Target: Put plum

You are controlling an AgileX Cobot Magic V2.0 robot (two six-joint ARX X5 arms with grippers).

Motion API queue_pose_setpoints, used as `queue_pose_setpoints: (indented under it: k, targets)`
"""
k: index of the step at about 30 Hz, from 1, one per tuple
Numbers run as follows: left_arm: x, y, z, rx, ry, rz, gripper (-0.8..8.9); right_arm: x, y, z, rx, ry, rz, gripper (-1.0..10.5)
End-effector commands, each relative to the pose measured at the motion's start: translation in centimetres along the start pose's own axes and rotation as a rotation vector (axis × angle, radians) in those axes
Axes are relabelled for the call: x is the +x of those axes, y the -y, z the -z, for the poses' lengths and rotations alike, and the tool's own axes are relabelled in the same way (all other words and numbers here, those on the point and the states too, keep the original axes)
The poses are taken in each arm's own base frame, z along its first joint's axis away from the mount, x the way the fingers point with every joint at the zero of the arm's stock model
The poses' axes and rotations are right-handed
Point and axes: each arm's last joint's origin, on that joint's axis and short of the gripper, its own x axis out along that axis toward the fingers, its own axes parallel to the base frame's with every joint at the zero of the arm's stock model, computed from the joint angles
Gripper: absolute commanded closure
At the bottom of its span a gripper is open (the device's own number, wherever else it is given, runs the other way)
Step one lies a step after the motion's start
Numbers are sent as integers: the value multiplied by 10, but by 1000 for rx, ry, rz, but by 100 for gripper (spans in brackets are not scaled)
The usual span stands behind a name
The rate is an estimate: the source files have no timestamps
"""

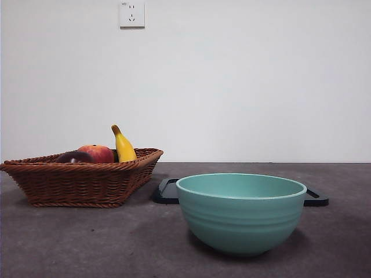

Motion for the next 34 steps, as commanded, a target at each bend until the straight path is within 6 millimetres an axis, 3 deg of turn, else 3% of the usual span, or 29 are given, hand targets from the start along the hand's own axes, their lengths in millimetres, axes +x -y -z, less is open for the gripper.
queue_pose_setpoints:
  k: [1,11,20,28,34]
  targets:
    - [-1,0,-1,-82,-1,-2,807,-2,-2,-6,56,18,-7,934]
    - [-16,12,-35,-145,14,55,805,-20,-13,-47,86,96,-31,935]
    - [-26,27,-81,-94,-52,152,804,-37,-28,-93,60,16,-87,935]
    - [-16,43,-131,22,-218,263,804,-26,-38,-133,29,-212,-188,935]
    - [0,54,-156,66,-369,384,805,-9,-45,-158,14,-411,-280,935]
